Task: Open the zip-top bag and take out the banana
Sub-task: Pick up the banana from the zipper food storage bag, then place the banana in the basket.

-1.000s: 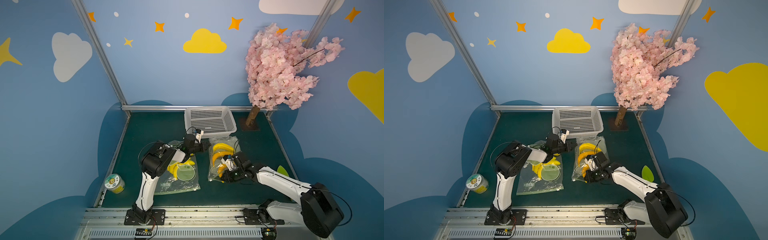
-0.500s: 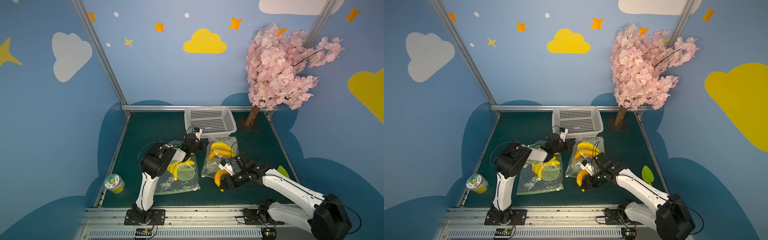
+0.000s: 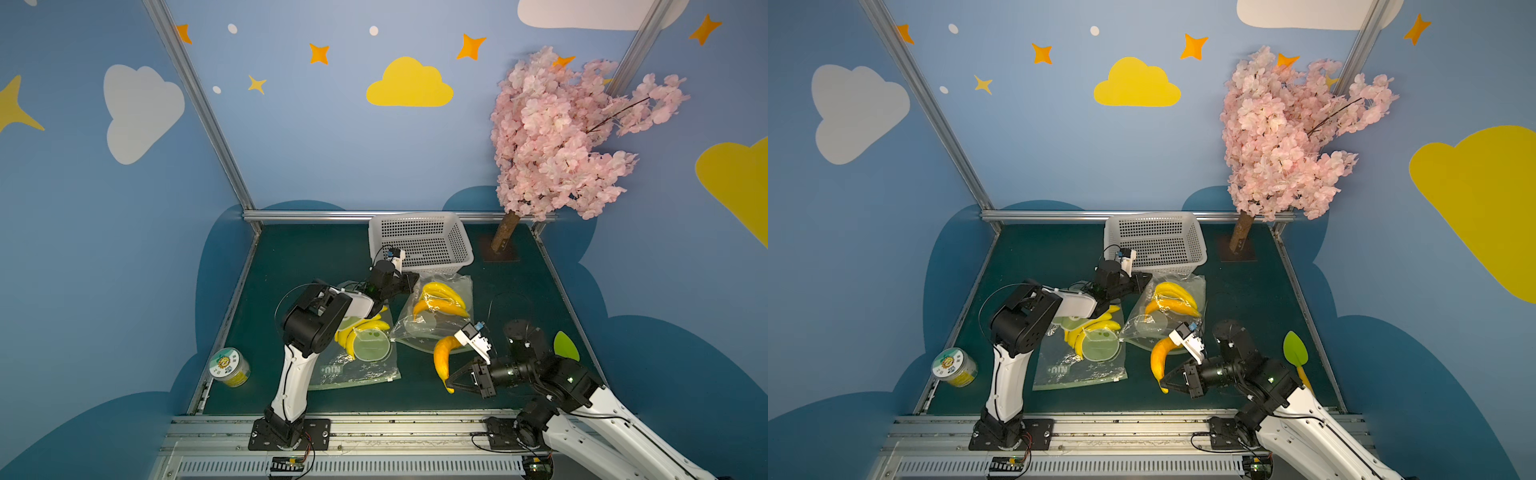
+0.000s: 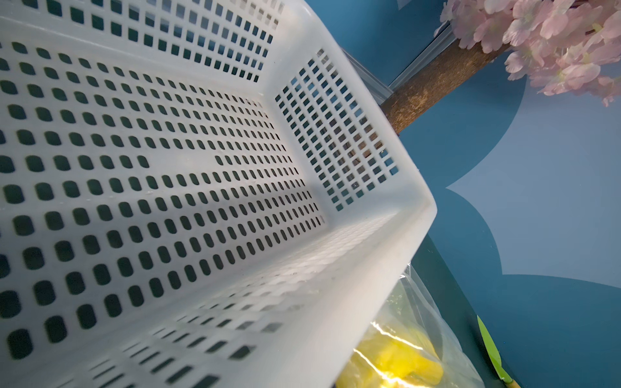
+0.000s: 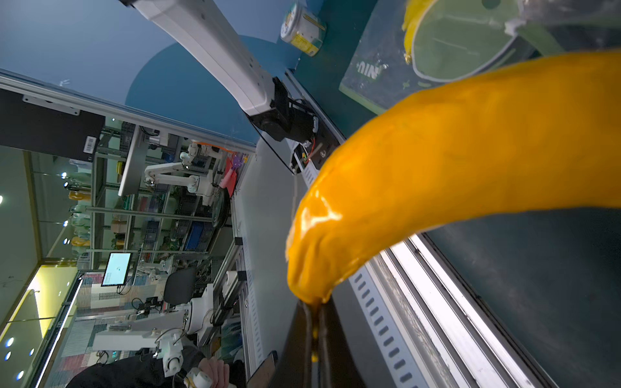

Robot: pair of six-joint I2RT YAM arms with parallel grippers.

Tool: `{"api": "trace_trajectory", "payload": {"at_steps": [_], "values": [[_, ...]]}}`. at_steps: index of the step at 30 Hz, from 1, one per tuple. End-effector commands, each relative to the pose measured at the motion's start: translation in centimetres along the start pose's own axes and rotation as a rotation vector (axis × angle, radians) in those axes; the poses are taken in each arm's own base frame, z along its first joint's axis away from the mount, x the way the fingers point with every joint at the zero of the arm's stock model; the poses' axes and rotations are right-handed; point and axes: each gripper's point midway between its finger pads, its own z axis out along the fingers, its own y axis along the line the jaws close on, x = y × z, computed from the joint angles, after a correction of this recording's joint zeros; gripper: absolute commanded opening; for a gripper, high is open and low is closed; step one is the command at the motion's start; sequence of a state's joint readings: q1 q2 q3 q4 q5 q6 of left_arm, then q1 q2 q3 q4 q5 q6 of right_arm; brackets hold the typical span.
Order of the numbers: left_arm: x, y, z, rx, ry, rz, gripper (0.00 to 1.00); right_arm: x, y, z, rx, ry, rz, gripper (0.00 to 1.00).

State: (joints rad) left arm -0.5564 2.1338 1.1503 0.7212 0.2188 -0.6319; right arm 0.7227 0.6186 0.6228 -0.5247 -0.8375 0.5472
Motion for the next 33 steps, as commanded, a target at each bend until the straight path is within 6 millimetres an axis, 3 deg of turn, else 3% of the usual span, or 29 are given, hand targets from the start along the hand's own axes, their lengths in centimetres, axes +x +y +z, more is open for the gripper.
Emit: {"api": "trace_trajectory", "payload": {"at_steps": [1,4,7,10,12,18,21,24,30,33], "values": [[-0.1,0.7,0.3,-0.017,-0.003,0.003,0.03,-5.5,4.6,-1.1,-0.070,-0.141,-0.171,0.00],[0.3,0.7,0.2,-0.009,0.001,-0.007,0.03,-10.0,2.9,-2.0,0.108,-0.249,-0.212,0.00],[0.7,0.8,-0.2,-0.006,0.002,-0.019,0.03,-15.7,-0.8,-4.5,0.332,-0.386,-0.213,0.00],[1.1,1.0,-0.6,-0.007,0.001,-0.033,0.03,-21.5,-5.1,-6.1,0.429,-0.439,-0.175,0.00],[1.1,1.1,-0.7,-0.010,-0.007,-0.044,0.03,-25.1,-7.8,-5.7,0.482,-0.414,-0.178,0.00],[1.2,2.1,-1.5,-0.045,-0.053,-0.098,0.03,-33.9,-17.4,-0.7,0.538,-0.221,-0.150,0.00],[1.4,2.3,-2.3,-0.051,-0.079,-0.117,0.03,-35.6,-22.0,1.9,0.552,-0.140,-0.068,0.00],[1.5,2.5,-2.8,-0.060,-0.088,-0.123,0.03,-35.9,-25.7,3.4,0.583,-0.112,0.006,0.00],[1.4,1.9,-2.9,-0.053,-0.091,-0.109,0.03,-34.5,-28.1,4.0,0.623,-0.092,0.077,0.02],[1.5,1.6,-2.7,-0.057,-0.080,-0.097,0.03,-34.0,-28.1,3.4,0.646,-0.090,0.080,0.34]]}}
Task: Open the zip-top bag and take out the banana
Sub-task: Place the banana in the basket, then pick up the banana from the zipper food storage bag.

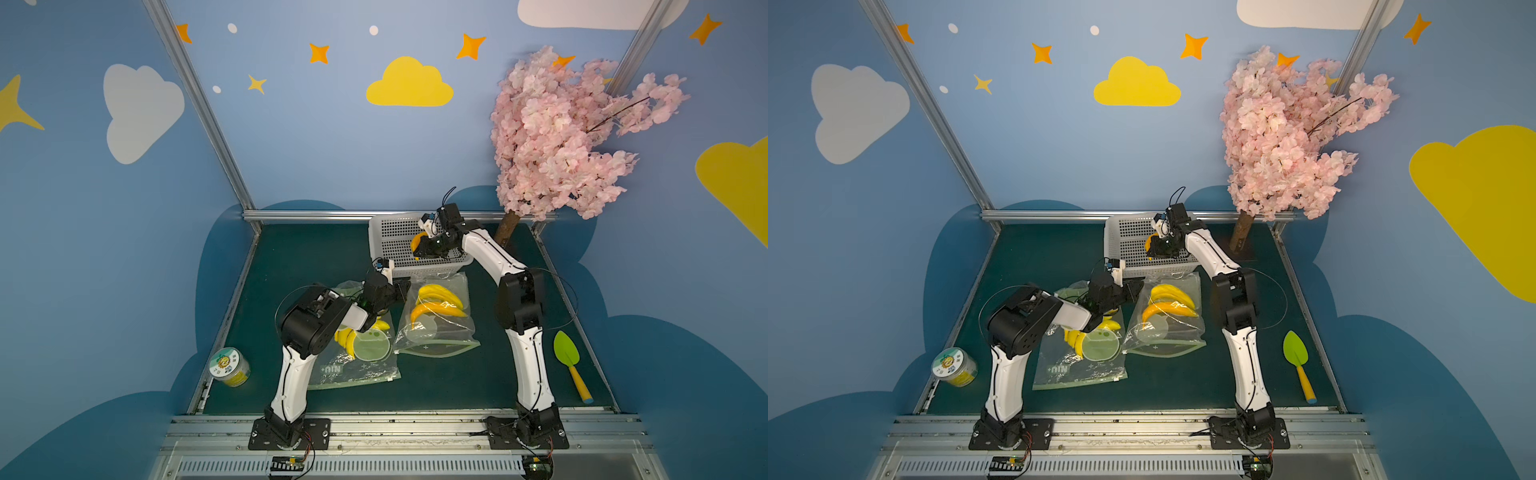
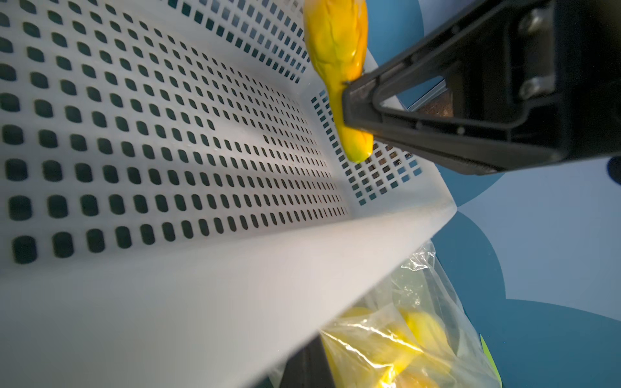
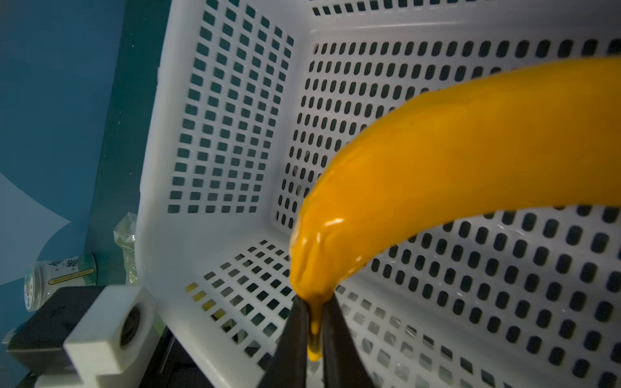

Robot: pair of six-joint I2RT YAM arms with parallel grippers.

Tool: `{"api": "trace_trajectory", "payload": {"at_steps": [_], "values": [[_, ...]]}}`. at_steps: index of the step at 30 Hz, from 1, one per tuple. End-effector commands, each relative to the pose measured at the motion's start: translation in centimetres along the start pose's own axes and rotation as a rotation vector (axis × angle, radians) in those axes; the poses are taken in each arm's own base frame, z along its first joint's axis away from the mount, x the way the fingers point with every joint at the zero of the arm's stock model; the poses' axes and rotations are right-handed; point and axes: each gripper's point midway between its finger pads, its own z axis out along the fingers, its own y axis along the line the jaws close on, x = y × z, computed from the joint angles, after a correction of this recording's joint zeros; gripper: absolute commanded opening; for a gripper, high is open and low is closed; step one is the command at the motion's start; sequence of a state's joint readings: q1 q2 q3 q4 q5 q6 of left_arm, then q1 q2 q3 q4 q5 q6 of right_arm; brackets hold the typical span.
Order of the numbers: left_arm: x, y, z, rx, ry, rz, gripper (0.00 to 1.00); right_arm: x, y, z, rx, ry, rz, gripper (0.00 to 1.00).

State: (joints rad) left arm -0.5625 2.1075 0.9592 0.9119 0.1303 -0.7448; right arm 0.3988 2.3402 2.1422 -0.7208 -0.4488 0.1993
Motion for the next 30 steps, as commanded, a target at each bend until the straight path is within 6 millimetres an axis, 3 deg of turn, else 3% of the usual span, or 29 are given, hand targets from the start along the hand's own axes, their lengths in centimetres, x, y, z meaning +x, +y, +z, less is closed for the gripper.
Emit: {"api": "trace_trajectory", "payload": {"at_steps": [1,4,8,11,13,18,21,26,30], "values": [[-0.6,-0.6,-0.2,-0.009,-0.008,0.010,0.03,-0.5,1.0,-3.1,0.035,-0.034,-0.016,0.38],[-0.5,-0.7,-0.2,-0.012,-0.009,0.008,0.03,-0.7,2.6,-6.5,0.032,-0.081,-0.056,0.43],[-0.4,-0.7,-0.3,-0.022,-0.003,0.011,0.03,1.9,4.7,-11.5,0.048,-0.180,-0.100,0.46],[-0.4,-0.7,-0.4,-0.031,0.004,0.012,0.03,7.0,5.5,-15.0,0.067,-0.242,-0.117,0.46],[-0.4,-0.6,-0.4,-0.036,0.012,0.012,0.03,12.1,5.7,-16.5,0.134,-0.253,-0.162,0.46],[0.3,-0.3,-0.1,-0.034,0.057,-0.016,0.03,23.5,6.9,-16.8,0.153,-0.224,-0.184,0.42],[0.9,0.1,0.1,-0.039,0.080,-0.033,0.03,28.6,7.4,-16.3,0.114,-0.231,-0.149,0.36],[1.4,0.6,0.2,-0.053,0.090,-0.049,0.03,33.7,8.7,-14.6,0.160,-0.200,-0.230,0.34],[1.3,0.6,0.2,-0.053,0.087,-0.051,0.03,35.1,8.4,-11.2,0.259,-0.171,-0.216,0.36]]}}
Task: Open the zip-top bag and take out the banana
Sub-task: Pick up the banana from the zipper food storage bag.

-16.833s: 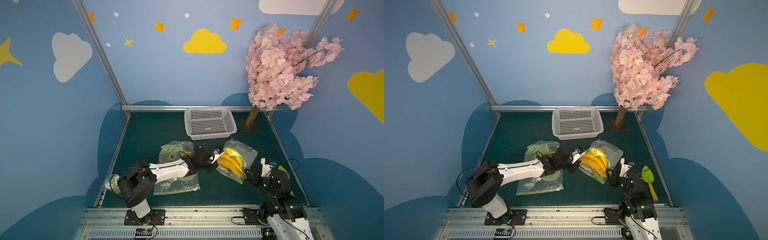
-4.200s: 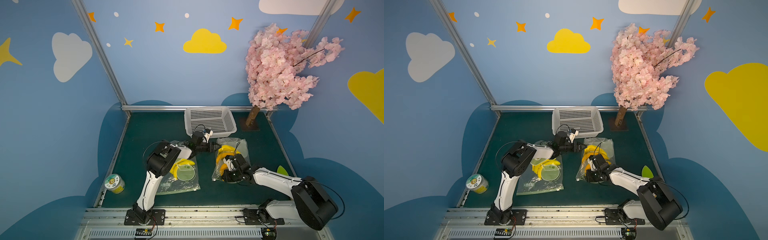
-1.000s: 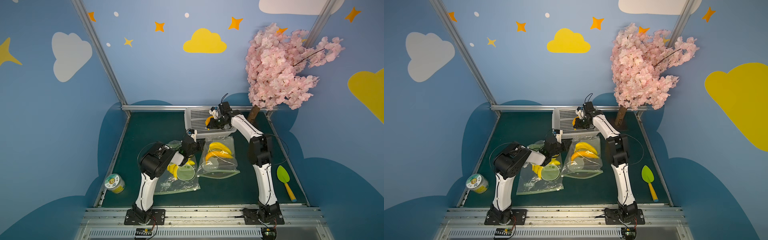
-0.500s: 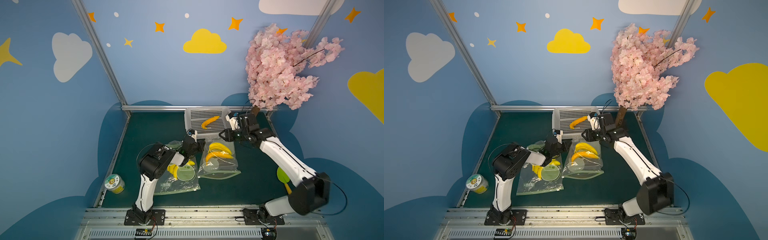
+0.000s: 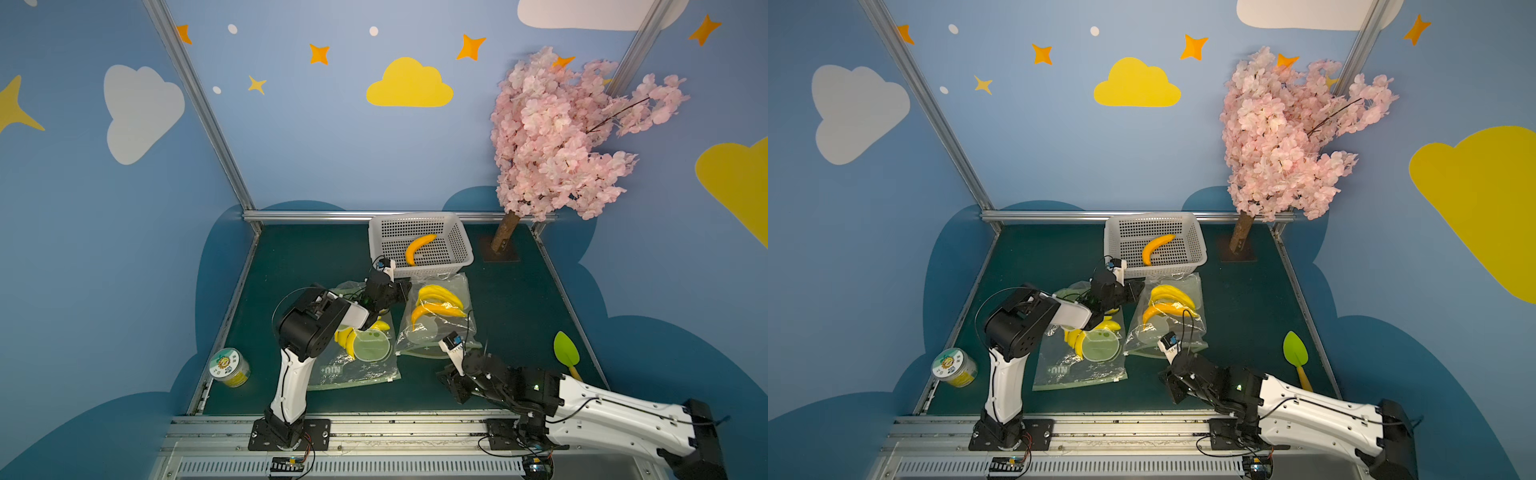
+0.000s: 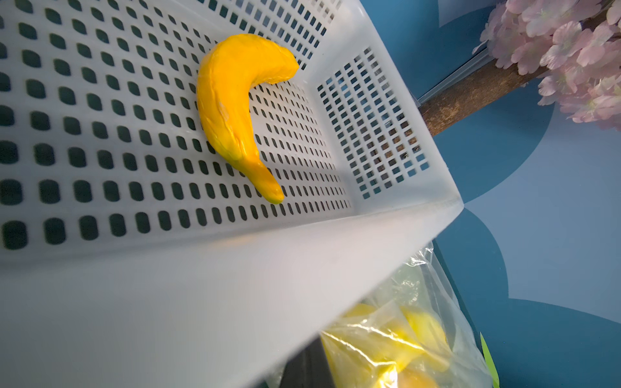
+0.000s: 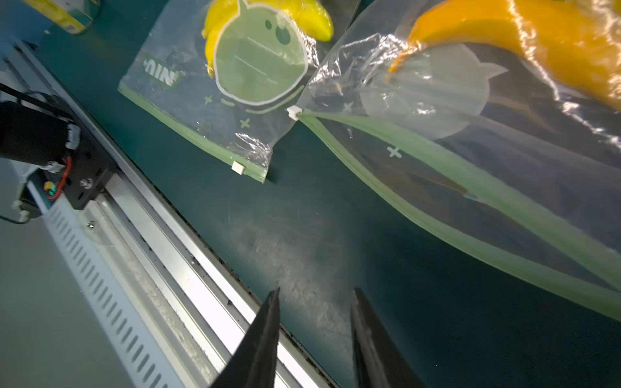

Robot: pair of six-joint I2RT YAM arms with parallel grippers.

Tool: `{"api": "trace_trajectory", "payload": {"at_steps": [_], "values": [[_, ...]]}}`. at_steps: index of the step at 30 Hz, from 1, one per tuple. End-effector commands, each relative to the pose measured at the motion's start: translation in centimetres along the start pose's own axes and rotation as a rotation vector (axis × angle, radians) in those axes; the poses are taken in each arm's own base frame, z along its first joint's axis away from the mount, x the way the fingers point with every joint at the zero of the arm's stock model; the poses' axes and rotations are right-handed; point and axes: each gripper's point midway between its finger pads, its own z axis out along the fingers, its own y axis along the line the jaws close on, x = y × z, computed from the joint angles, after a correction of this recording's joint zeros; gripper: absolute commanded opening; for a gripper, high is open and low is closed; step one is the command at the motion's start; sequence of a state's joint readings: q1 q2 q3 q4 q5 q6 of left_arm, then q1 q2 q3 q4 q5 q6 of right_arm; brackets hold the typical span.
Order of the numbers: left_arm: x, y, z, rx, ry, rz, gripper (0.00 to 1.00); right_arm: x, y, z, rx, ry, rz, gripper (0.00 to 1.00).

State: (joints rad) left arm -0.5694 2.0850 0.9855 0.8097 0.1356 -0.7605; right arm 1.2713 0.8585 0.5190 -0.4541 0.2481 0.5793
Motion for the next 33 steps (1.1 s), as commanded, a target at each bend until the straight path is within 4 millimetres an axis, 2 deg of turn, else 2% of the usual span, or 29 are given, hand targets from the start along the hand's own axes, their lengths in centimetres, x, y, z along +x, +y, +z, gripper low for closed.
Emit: {"api": "trace_trajectory", "payload": {"at_steps": [1,5,8,18,29,33], "values": [[0.8,0.7,0.0,-0.024,0.042,-0.022,0.03,-0.7,-1.8,2.2,0.166,-0.069,0.137,0.36],[0.8,0.5,-0.2,-0.023,0.047,-0.011,0.03,-2.9,-1.8,4.5,0.200,-0.192,0.157,0.36],[1.0,0.5,-0.3,-0.021,0.054,-0.017,0.03,-4.5,-1.9,5.9,0.198,-0.279,0.136,0.41],[1.4,0.2,-0.4,-0.012,0.061,-0.017,0.03,-6.0,-3.1,8.0,0.201,-0.339,0.179,0.47],[1.4,-0.1,-0.5,0.001,0.062,-0.021,0.03,-7.5,-4.7,11.0,0.262,-0.322,0.176,0.49],[1.3,-0.2,-0.6,0.004,0.060,-0.020,0.03,-8.3,-4.7,12.0,0.251,-0.352,0.175,0.50]]}}
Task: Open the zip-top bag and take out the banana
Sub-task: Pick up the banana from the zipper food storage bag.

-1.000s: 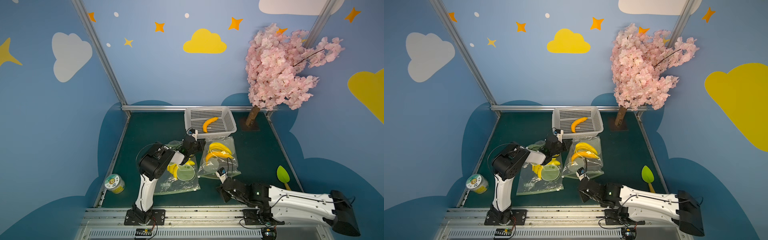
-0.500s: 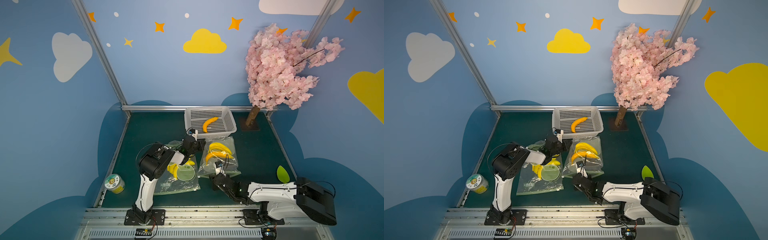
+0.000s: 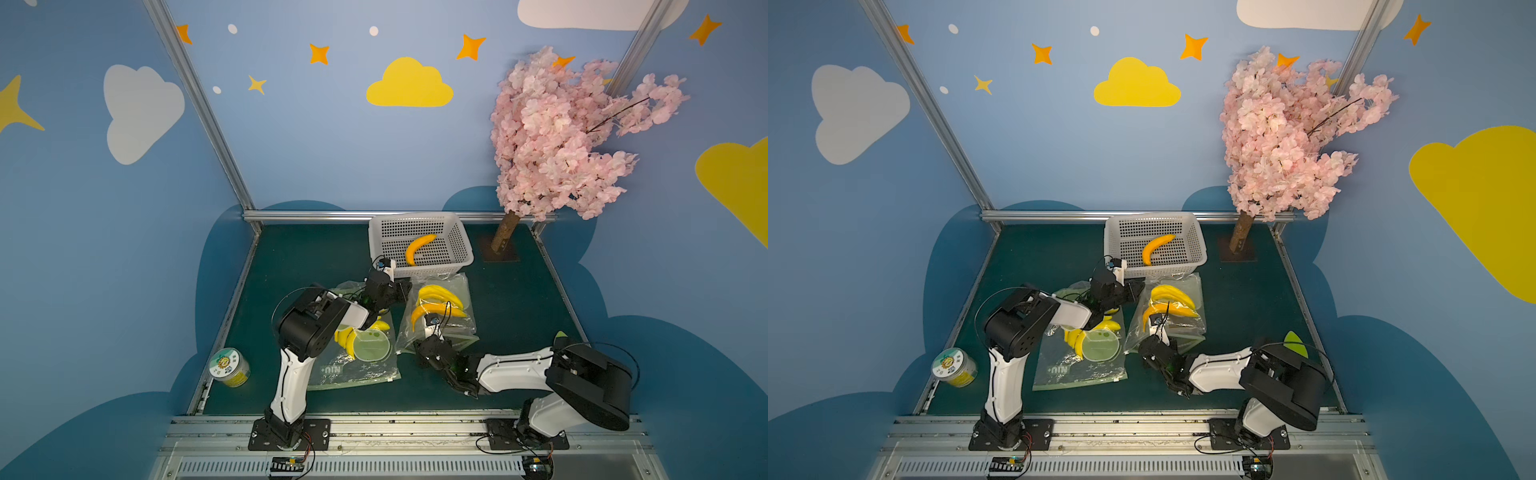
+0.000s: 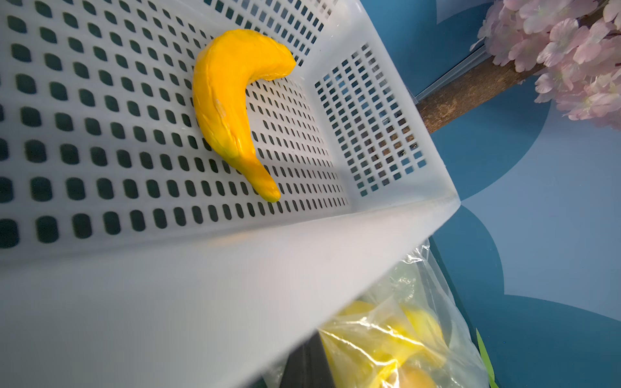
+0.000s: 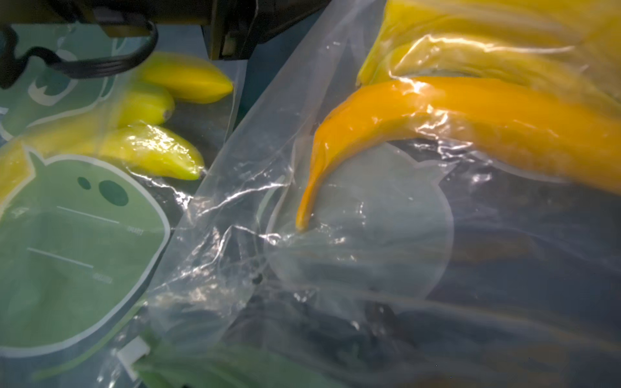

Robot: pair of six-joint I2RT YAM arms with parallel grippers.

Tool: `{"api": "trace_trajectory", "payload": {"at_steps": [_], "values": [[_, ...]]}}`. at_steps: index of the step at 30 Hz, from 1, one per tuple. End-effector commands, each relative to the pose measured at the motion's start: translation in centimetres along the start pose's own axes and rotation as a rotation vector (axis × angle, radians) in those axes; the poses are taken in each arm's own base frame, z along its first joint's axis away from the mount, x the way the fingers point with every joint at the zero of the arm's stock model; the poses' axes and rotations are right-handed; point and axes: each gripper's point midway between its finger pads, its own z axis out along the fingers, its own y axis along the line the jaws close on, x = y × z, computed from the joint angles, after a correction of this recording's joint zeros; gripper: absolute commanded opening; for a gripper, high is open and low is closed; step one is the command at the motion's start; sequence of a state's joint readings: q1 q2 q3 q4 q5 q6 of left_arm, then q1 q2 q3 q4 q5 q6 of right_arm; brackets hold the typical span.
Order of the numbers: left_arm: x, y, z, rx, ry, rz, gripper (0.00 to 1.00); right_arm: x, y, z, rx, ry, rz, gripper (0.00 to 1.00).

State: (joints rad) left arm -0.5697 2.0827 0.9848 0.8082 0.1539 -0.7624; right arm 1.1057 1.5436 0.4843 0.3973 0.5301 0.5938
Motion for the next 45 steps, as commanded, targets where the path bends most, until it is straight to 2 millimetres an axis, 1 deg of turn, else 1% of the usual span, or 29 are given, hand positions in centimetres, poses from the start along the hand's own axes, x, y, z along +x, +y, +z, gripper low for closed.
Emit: {"api": "trace_trajectory", "payload": {"at_steps": [1,5,9,17,21,24,26,28,32,33,36,39,42,45], "values": [[1.2,0.1,-0.5,-0.008,0.049,-0.020,0.03,-2.0,1.4,0.7,-0.037,-0.063,0.016,0.50],[1.4,0.0,-0.5,-0.003,0.054,-0.024,0.03,-1.9,1.2,1.7,-0.007,-0.062,0.010,0.52],[1.7,0.0,-0.5,-0.001,0.059,-0.031,0.03,-2.5,1.3,2.3,-0.006,-0.098,0.030,0.53],[2.2,0.2,-0.5,0.002,0.062,-0.039,0.03,-2.5,0.3,4.1,0.063,-0.096,0.028,0.48],[2.4,0.2,-0.6,0.001,0.068,-0.042,0.03,-2.4,-0.3,4.8,0.084,-0.096,0.028,0.38],[2.5,0.3,-0.7,0.000,0.069,-0.040,0.03,-2.1,-1.0,5.0,0.105,-0.091,0.031,0.35],[2.5,0.4,-0.7,-0.002,0.069,-0.038,0.03,-2.3,-1.2,4.9,0.096,-0.106,0.035,0.29],[2.5,0.6,-0.7,-0.005,0.068,-0.040,0.03,-2.3,-1.3,4.8,0.081,-0.111,0.025,0.20],[2.5,0.7,-0.6,-0.007,0.068,-0.044,0.03,-2.0,-0.4,4.8,0.021,-0.089,0.003,0.02],[2.4,0.8,-0.5,-0.008,0.066,-0.045,0.03,-1.9,-0.2,4.8,0.007,-0.078,-0.002,0.00],[2.1,1.0,-0.5,-0.012,0.062,-0.047,0.03,-1.0,0.2,4.8,-0.030,-0.035,-0.012,0.00],[1.7,1.4,-0.4,-0.027,0.055,-0.042,0.03,0.5,0.4,4.2,-0.069,0.022,-0.005,0.00],[1.3,1.7,-0.2,-0.037,0.053,-0.039,0.03,1.9,0.6,3.0,-0.128,0.080,0.007,0.00],[0.9,1.8,0.1,-0.046,0.051,-0.030,0.03,3.1,0.9,1.4,-0.195,0.137,0.012,0.00]]}}
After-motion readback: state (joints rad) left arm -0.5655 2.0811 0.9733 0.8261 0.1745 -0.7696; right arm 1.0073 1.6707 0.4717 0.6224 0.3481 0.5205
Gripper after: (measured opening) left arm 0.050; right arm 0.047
